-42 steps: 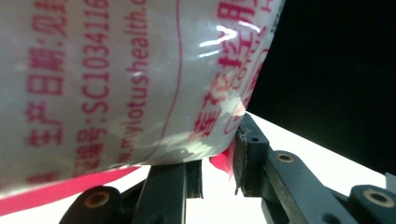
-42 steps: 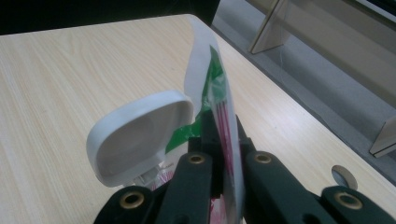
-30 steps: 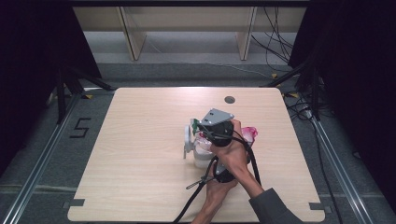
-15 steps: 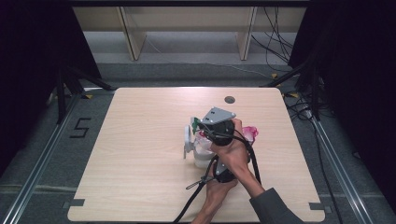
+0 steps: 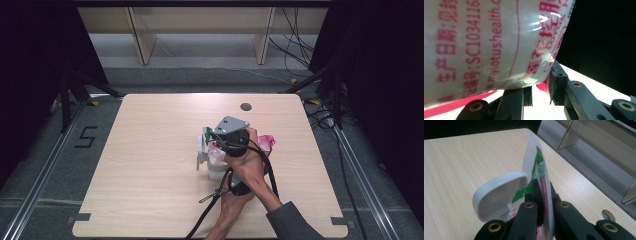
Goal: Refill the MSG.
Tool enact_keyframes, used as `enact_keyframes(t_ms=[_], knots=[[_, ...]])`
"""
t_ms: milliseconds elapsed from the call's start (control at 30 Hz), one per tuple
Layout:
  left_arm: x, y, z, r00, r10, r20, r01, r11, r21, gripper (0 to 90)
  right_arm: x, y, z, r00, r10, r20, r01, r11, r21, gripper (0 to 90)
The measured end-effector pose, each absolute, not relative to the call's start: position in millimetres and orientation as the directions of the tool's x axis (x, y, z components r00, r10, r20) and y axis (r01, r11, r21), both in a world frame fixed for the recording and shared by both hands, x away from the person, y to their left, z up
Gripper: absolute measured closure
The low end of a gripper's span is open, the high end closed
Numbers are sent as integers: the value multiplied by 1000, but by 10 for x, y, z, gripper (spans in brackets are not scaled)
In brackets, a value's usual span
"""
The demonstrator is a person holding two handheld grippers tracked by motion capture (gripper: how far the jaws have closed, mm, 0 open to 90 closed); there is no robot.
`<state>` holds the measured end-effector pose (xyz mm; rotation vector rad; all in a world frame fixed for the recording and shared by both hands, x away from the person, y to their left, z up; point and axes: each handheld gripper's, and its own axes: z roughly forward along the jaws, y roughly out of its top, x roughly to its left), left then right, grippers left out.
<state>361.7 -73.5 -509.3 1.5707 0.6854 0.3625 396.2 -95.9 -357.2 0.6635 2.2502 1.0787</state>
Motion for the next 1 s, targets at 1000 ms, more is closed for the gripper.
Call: enact_keyframes(t_ms=[1000], knots=[[3597, -735, -5081, 780, 596, -191, 223, 21, 975, 749, 3962, -927, -3585, -729, 625, -281, 187, 576, 796, 900]])
